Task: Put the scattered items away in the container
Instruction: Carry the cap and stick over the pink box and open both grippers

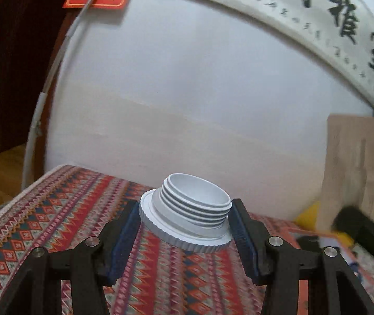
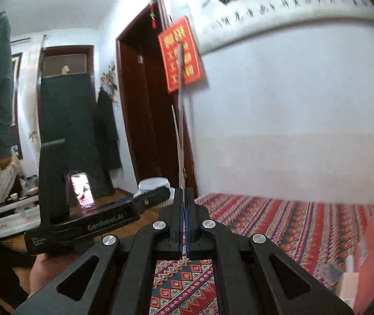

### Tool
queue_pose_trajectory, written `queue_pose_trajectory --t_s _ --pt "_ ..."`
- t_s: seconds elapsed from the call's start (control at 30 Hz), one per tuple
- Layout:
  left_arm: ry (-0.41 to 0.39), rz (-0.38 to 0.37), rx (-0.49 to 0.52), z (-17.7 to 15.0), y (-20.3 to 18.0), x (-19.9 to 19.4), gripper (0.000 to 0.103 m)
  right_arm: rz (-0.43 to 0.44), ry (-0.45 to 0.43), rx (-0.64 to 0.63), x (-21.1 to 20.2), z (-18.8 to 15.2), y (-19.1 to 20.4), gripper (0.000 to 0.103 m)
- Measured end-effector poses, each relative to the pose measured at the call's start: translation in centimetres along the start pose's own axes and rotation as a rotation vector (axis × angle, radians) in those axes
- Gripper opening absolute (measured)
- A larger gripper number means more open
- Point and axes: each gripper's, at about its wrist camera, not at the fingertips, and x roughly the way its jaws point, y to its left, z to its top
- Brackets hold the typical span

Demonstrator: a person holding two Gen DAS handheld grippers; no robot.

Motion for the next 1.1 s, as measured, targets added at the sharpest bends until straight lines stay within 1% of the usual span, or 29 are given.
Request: queue_pose_trajectory --t_s 0.07,0.13,0.2,0.3,0.4,0.47,0.67,0.73,0.83,0.9,0.97,1.0,1.1 --pt "0.000 -0.022 0.016 -0.1 -1.3 -1.1 0.058 -0.015 -0.025 -0.027 -2.7 0.7 0.9 0.000" --pt "0.003 -0.042 0.034 -0.1 -2.9 -1.4 0.058 -0.036 -0.050 -0.050 -5.2 1.3 1.8 0.000" --pt "0.005 -0.070 0.066 0.1 -5.2 -1.6 0.058 -0.054 -0.071 -0.064 -7.7 1.6 2.1 0.000" --pt "0.005 -0.105 0.114 0.0 -8.7 -0.9 0.058 -0.088 -0.100 -0.073 -11.0 2.1 1.4 0.000" --pt "-0.001 -0.169 0.150 0.1 -12.6 -0.3 0.058 -0.128 -0.143 -0.063 -13.6 2.5 -0.4 0.000" --pt "0.011 -0.209 0.174 0.0 -15.1 0.8 0.058 -0.154 -0.173 -0.052 -15.2 2.8 -1.9 0.000" --pt "0.049 -0.330 0.246 -0.3 -22.7 4.1 0.058 -0.279 -0.253 0.006 -19.6 3.1 -7.4 0.000" --pt "0.061 -0.370 0.270 -0.4 -25.2 5.2 0.058 -0.359 -0.275 0.026 -20.9 3.0 -9.8 0.000" --pt "0.096 -0.429 0.301 -1.1 -28.7 8.0 0.058 -0.528 -0.293 0.032 -23.0 2.5 -13.0 0.000" --pt "0.129 -0.460 0.322 -2.1 -31.0 10.5 0.058 -0.620 -0.293 0.055 -24.4 2.0 -15.4 0.000" --pt "0.174 -0.494 0.337 -3.4 -33.1 13.2 0.058 -0.701 -0.270 0.102 -25.7 1.2 -18.8 0.000" --pt "0.195 -0.502 0.341 -4.0 -33.8 14.7 0.058 -0.740 -0.259 0.127 -26.4 0.7 -20.5 0.000" --pt "0.265 -0.518 0.350 -6.1 -35.6 18.9 0.058 -0.792 -0.203 0.214 -26.8 -0.9 -25.4 0.000"
